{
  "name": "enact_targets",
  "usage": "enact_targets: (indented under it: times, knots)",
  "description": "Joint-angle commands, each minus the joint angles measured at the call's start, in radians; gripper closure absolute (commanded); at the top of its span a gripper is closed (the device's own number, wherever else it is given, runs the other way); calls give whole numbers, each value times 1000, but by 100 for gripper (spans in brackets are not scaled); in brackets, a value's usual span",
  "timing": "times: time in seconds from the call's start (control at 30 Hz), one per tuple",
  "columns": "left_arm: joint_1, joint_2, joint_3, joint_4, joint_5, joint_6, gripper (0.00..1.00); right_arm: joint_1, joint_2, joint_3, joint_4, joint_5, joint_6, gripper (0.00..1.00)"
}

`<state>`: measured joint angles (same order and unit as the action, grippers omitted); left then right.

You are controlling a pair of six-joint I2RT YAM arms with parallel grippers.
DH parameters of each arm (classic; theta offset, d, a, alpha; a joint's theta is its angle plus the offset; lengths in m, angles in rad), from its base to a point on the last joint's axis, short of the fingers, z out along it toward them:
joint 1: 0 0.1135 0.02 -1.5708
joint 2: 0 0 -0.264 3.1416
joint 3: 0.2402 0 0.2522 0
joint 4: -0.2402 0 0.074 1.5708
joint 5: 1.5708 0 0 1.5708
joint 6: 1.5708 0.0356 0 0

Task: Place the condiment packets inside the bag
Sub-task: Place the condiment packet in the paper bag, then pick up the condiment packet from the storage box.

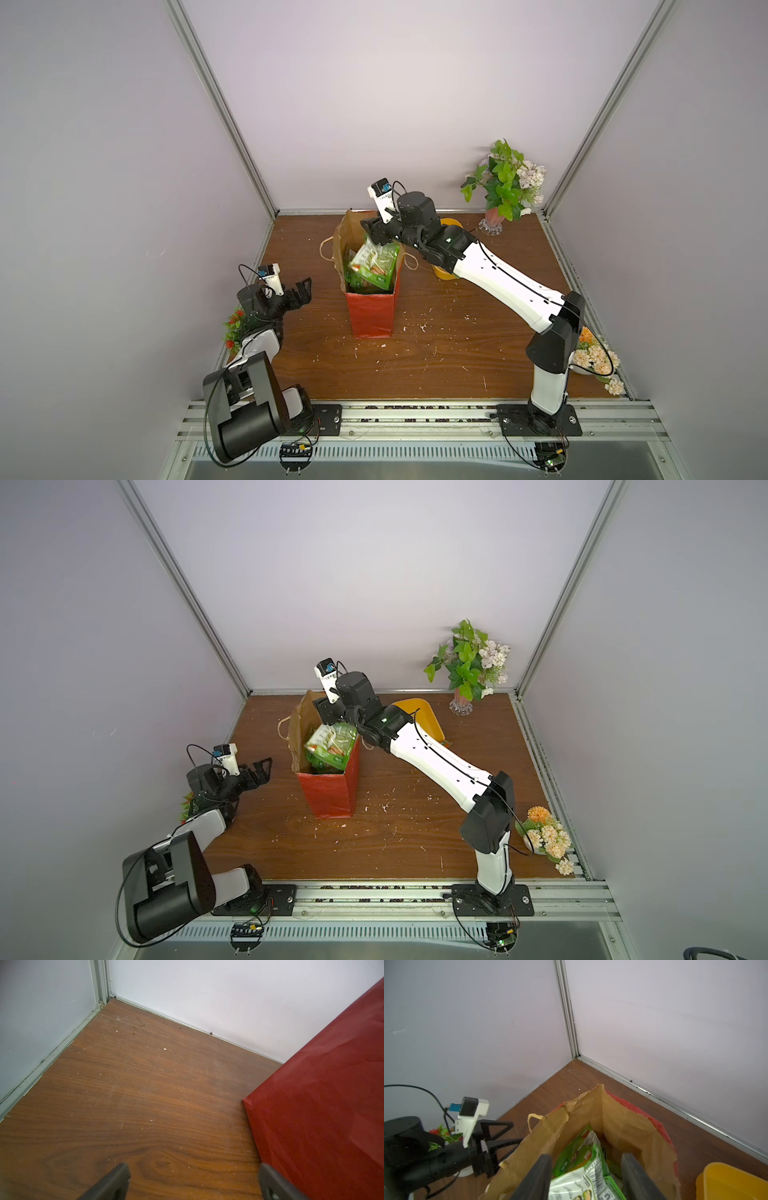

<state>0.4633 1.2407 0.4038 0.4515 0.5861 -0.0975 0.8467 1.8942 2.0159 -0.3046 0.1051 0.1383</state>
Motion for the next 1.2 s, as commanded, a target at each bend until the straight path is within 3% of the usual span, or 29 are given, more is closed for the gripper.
enact_targets:
  times: [0.0,0.13,0.37,0.63,0.9,1.17]
  knots:
    - [14,-10,-1,20,24,-1,0,6,-79,41,0,46,-12,29]
    - [15,-13,-2,21,27,1,0,5,-186,-81,40,134,6,21]
    - [15,-16,-5,24,35,-1,0,-44,-492,-530,127,314,192,9]
    - [14,-18,-5,20,41,-1,0,-302,-813,-1023,196,149,503,1]
    - [14,-23,-6,19,46,0,0,-457,-823,-1283,310,-12,621,0]
    - [14,-24,-6,19,50,2,0,-543,-701,-1330,433,-72,717,1]
